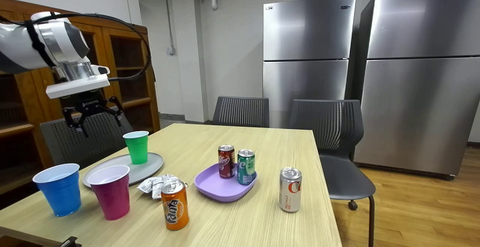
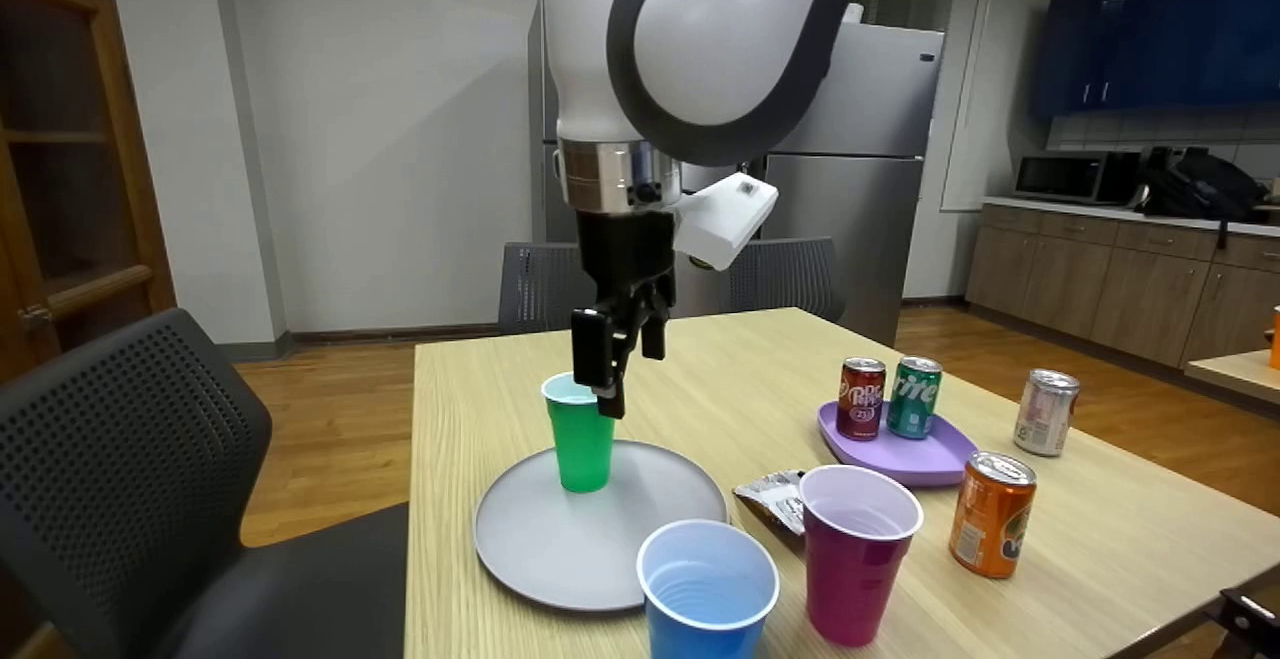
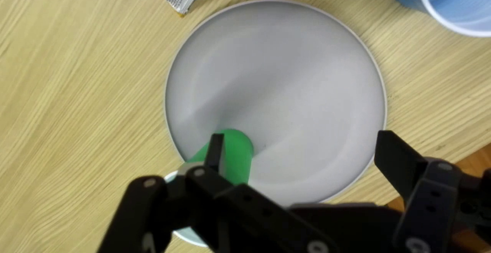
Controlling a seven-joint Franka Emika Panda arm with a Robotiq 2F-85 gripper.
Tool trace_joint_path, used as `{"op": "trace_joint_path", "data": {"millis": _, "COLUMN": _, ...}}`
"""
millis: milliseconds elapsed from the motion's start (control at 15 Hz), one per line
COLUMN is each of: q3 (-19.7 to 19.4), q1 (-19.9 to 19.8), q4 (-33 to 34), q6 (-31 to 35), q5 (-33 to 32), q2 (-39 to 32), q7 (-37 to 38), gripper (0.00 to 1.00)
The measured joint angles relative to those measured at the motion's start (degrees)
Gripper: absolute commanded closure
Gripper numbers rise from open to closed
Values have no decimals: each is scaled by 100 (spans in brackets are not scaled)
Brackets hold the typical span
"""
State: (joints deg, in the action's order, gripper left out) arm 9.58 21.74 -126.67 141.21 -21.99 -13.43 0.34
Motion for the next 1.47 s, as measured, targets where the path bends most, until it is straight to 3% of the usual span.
{"op": "trace_joint_path", "data": {"millis": 533, "q3": 246, "q1": -232, "q4": -888, "q6": 0, "q5": 489, "q2": 536, "q7": -805, "gripper": 0}}
{"op": "trace_joint_path", "data": {"millis": 1467, "q3": 513, "q1": -235, "q4": -1620, "q6": 105, "q5": 448, "q2": 690, "q7": -1077, "gripper": 0}}
